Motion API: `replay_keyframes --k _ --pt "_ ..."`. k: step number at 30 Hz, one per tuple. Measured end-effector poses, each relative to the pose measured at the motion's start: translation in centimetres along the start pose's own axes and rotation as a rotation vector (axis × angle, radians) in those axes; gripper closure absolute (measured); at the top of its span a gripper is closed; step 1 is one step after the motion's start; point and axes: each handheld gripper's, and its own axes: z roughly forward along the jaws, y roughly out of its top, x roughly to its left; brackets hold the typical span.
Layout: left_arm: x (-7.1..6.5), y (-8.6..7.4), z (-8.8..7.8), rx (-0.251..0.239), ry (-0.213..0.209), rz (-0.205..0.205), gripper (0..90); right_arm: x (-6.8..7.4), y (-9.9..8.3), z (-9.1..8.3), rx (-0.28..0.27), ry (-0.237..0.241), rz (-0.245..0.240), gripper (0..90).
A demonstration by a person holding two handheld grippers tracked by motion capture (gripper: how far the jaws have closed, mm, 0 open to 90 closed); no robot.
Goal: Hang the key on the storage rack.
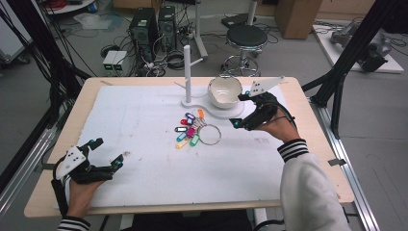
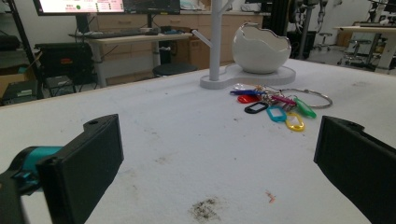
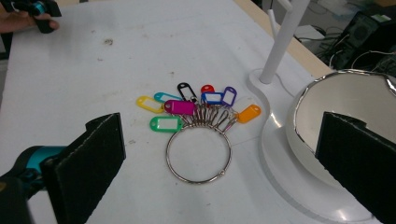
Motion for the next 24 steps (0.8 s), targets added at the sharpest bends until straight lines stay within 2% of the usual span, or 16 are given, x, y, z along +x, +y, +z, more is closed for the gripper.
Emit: replay_keyframes --k 6,9,10,11,12,13,15,17,18,24 --pt "-0.1 0.0 0.1 0.001 0.000 -0.007 1.8 0.0 0.8 1.7 0.070 0.020 -0.046 1.1" --pt "-0.1 0.0 0.1 0.000 0.000 -0.006 1.8 0.1 1.0 2.3 0.094 0.039 -0.051 1.0" --pt "-0.1 0.0 0.1 0.000 0.001 -0.007 1.8 0.2 1.2 3.0 0.128 0.051 -0.056 1.1" --pt "-0.1 0.0 0.1 0.000 0.001 -0.007 1.8 0.2 1.2 3.0 0.128 0.051 -0.056 1.1" --pt "-0.1 0.0 0.1 0.001 0.001 -0.005 1.8 0.3 1.3 3.7 0.163 0.070 -0.065 1.1" --pt "-0.1 0.0 0.1 0.000 0.001 -0.006 1.8 0.3 1.3 3.7 0.163 0.070 -0.065 1.1" --pt "-0.1 0.0 0.1 0.003 0.000 -0.001 1.8 0.6 1.6 4.8 0.211 0.087 -0.078 1.1" --pt "-0.1 0.0 0.1 0.004 0.000 0.001 1.8 0.6 1.7 5.2 0.223 0.089 -0.085 1.1" --pt "-0.1 0.0 0.1 0.004 0.000 0.000 1.8 0.8 1.8 6.0 0.250 0.104 -0.099 1.1" --pt "-0.1 0.0 0.1 0.003 0.000 0.001 1.8 1.0 1.9 7.8 0.317 0.106 -0.117 1.1"
